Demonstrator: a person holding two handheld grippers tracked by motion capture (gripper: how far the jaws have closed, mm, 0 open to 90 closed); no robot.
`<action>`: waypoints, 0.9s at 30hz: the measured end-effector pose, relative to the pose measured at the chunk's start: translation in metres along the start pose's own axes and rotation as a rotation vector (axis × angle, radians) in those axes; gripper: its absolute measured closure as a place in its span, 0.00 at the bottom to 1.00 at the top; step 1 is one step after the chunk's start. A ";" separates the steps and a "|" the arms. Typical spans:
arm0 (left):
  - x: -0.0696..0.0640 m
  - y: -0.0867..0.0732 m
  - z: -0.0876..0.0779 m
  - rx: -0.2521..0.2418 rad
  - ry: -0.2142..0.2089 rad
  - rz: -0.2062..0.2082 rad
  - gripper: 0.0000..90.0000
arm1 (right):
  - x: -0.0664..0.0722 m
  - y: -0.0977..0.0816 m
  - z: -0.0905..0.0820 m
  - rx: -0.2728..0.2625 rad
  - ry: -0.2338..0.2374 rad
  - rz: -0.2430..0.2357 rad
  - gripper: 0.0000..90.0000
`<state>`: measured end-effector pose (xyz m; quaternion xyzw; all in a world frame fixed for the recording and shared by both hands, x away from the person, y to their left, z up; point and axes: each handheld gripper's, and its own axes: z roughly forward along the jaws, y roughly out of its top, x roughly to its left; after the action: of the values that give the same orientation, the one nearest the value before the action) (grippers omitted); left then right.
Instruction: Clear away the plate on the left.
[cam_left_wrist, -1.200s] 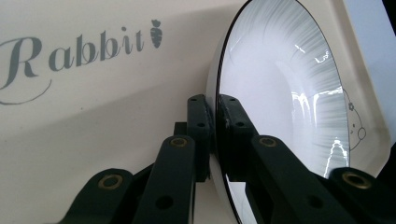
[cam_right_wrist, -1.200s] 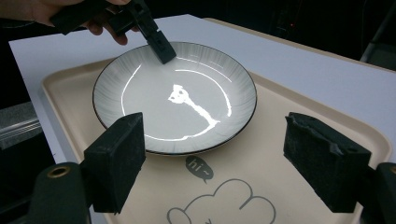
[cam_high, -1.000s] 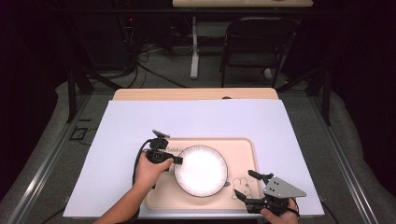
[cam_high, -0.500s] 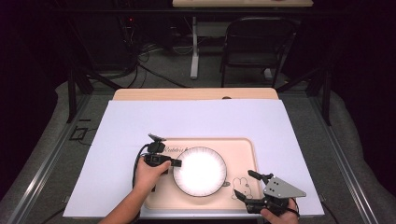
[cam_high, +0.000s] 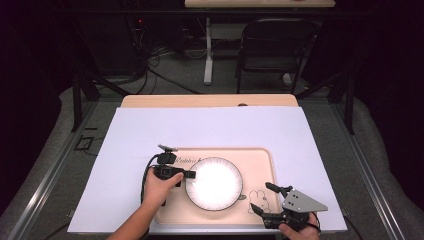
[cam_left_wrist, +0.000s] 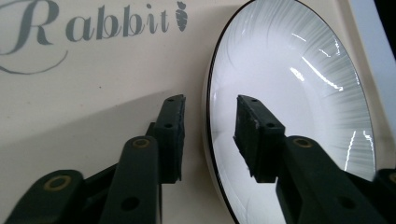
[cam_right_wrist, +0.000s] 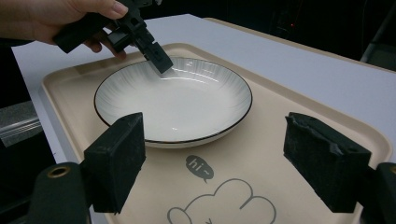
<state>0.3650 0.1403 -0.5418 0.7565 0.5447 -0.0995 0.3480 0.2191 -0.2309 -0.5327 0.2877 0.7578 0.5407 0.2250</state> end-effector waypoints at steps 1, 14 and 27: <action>-0.002 0.000 -0.001 0.003 0.008 0.010 0.65 | 0.000 0.000 0.000 0.000 0.000 -0.001 0.23; -0.019 -0.001 -0.012 -0.032 0.168 0.218 0.47 | 0.000 0.000 0.000 -0.001 -0.001 0.000 0.23; -0.028 -0.015 -0.046 -0.138 0.227 0.353 0.48 | 0.000 0.000 0.000 -0.003 -0.002 0.001 0.23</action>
<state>0.3307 0.1508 -0.4995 0.8208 0.4452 0.0863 0.3475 0.2189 -0.2309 -0.5326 0.2883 0.7566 0.5416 0.2261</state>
